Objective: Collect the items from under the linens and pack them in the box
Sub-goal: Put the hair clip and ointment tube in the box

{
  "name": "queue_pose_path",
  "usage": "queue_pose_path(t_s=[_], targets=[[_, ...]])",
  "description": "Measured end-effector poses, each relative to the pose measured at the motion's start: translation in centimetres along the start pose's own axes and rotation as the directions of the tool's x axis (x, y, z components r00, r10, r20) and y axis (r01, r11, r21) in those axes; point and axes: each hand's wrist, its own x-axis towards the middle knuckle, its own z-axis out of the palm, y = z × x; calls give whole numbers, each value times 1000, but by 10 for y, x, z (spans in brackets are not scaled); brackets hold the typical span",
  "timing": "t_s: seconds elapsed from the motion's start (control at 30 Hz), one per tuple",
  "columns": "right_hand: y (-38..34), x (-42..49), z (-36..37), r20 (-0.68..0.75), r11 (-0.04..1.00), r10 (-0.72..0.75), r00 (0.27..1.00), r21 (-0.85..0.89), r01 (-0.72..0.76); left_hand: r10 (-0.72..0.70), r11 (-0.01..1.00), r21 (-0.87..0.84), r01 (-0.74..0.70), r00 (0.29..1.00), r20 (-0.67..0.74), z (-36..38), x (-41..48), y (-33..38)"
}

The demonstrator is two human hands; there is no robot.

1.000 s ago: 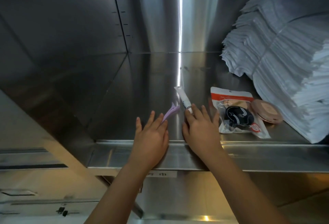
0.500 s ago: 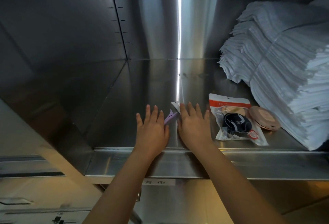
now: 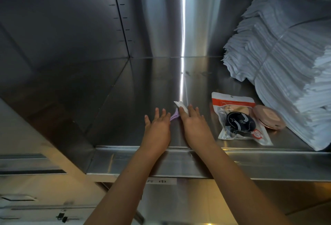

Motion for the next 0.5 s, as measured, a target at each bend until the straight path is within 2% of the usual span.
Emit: queue_pose_path(t_s=[0.17, 0.23, 0.33, 0.4, 0.43, 0.5], targets=[[-1, -1, 0, -66, 1000, -29, 997, -5, 29, -9, 992, -124, -6, 993, -116, 1, -9, -5], [0, -2, 0, -108, 998, -57, 993, -11, 56, -55, 963, -268, 1, 979, -194, 0, -17, -7], [1, -5, -1, -163, 994, -112, 980, -24, 110, -152, 836, -542, -89, 910, -385, -9, -33, -12], [-2, -8, -4, -203, 986, -166, 965, -29, 164, -223, 668, -726, -162, 888, -403, -19, -42, -13], [-6, -11, -6, -221, 980, -197, 955, -28, 196, -257, 517, -837, -181, 900, -353, -23, -46, -13], [-13, -19, -11, -279, 963, -265, 923, -30, 267, -285, 95, -986, -139, 945, -161, -32, -53, -14]])
